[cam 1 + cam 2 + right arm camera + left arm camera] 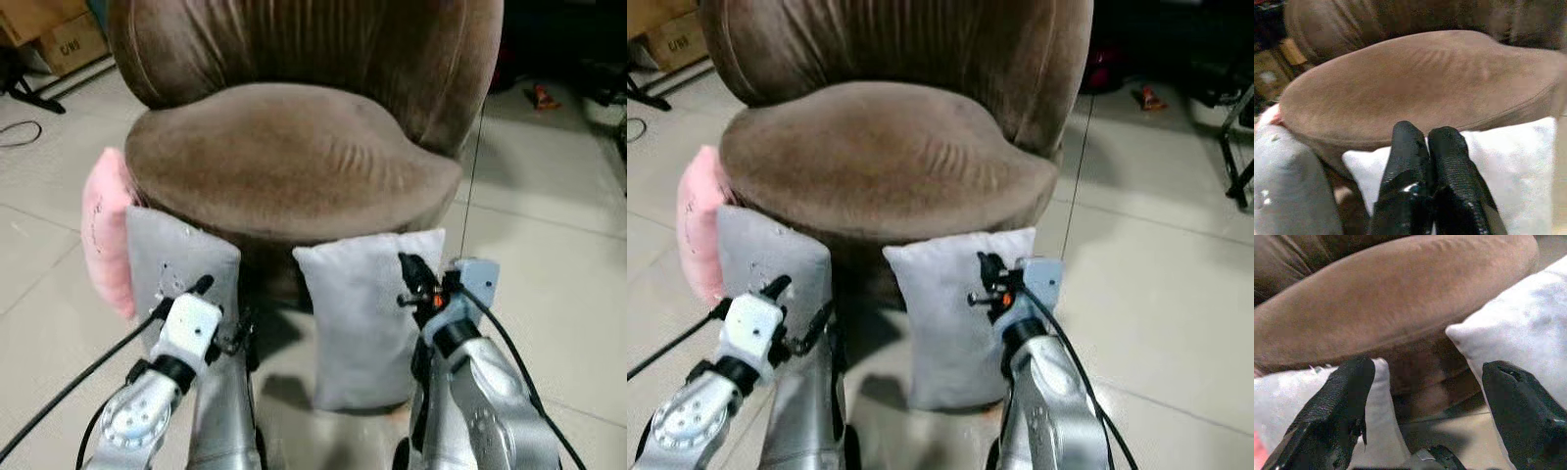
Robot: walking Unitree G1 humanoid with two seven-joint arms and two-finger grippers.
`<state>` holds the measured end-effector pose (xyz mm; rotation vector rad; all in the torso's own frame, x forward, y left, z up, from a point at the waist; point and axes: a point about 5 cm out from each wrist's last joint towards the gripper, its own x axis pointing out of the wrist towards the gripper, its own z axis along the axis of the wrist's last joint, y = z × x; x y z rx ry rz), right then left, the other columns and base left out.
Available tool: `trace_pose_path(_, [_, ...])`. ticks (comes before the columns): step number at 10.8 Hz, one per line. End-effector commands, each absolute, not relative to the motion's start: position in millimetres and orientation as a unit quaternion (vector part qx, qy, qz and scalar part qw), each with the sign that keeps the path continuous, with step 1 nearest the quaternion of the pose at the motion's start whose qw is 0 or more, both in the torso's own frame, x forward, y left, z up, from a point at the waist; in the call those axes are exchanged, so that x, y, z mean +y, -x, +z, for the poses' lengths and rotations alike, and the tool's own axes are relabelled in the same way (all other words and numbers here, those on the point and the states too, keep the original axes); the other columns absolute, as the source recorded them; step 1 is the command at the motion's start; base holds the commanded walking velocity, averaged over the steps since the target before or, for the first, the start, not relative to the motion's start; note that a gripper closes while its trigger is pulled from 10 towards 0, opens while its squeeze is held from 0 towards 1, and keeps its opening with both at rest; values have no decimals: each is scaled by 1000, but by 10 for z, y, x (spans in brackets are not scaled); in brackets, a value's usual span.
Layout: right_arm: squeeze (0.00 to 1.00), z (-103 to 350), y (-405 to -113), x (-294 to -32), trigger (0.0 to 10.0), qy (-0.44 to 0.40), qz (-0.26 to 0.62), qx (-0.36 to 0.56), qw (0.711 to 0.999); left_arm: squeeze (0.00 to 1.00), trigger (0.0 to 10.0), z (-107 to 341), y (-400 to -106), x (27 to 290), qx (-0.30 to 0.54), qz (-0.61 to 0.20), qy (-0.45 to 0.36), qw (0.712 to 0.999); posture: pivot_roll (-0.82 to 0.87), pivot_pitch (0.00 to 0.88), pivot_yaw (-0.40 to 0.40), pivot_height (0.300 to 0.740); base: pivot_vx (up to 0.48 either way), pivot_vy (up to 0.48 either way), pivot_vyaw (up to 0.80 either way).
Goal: Move the pillow to the sofa from floor
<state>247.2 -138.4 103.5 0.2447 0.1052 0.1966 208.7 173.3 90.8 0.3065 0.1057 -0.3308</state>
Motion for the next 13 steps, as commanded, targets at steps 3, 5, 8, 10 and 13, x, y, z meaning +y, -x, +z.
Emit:
trace_pose_path(3, [1000, 912, -2656, -1478, 10000, -76, 71, 91, 990, 0, 10000, 858, -2086, 1768, 64, -165, -165, 970, -43, 1, 60, 456, 0, 0, 0])
trace_pose_path(5, [1000, 830, -2815, -1436, 10000, -66, 63, 105, 990, 0, 10000, 847, -2092, 1793, 68, -170, -175, 967, -34, 12, 63, 456, 0, 0, 0])
trace_pose_path(8, [1000, 775, -2921, -1332, 10000, -59, 80, 120, 988, 0, 10000, 850, -2093, 1825, 71, -170, -178, 967, -19, 30, 66, 456, 0, 0, 0])
trace_pose_path(10, [1000, 581, -3019, -1241, 10000, -48, 96, 160, 981, 0, 10000, 852, -2093, 1856, 73, -172, -183, 965, -8, 47, 68, 456, 0, 0, 0])
trace_pose_path(13, [1000, 442, -3205, -1261, 10000, -35, 60, 192, 979, 0, 10000, 866, -2054, 1876, 80, -182, -191, 961, 16, 99, 71, 456, 0, 0, 0])
